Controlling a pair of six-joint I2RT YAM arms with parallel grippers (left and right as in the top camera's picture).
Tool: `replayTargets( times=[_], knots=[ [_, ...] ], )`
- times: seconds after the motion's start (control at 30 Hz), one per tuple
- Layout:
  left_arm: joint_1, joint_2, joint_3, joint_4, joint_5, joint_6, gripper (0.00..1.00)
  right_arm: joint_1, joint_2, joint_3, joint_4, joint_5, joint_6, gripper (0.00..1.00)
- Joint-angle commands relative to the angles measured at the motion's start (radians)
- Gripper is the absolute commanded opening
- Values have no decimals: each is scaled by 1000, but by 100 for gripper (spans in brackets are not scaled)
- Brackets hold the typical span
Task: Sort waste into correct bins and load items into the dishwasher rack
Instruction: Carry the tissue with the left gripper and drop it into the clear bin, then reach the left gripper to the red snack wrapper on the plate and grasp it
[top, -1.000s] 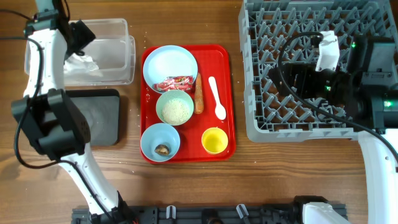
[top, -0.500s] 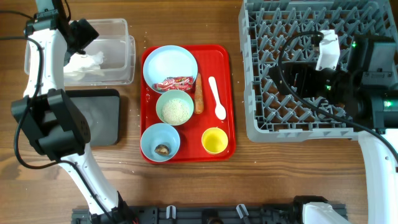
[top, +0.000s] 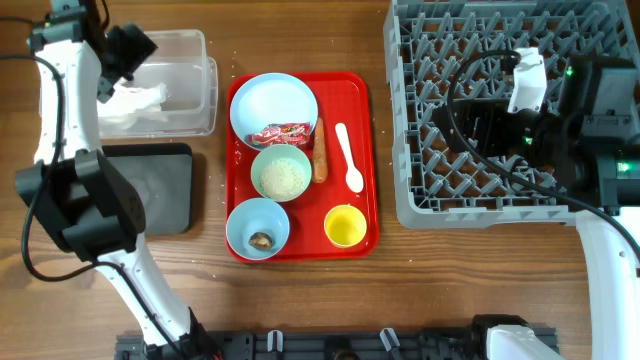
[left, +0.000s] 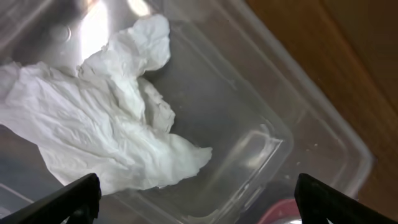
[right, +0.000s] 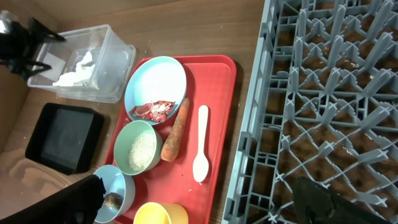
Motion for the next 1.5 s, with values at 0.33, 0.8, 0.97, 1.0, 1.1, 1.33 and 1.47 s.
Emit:
replayTargets(
  times=[0.33,0.8,0.97,1.0,1.1,1.33,1.47],
  knots=[
    [-68,-64,125,-74,-25,198,100,-2,-6,19,5,-13,-5,100],
    [-157,-121,125,-241,211,341,97,-2,-6,19,5,-13,-6,100],
    [-409,-118,72,-364,156,424,98,-2,-6,19,4,-13,-6,100],
    [-448,-117,45,-348,135,444,98,-2,-6,19,3,-13,-6,100],
    [-565,-110,-81,-270,-3,463,100,-2,-6,19,-3,-13,-6,100],
    [-583,-76,-338,6,8,486,99,-2,-6,19,-16,-13,-7,100],
    [-579,-23,-369,65,25,486,99,-2,-6,19,-19,-13,-7,100]
  ],
)
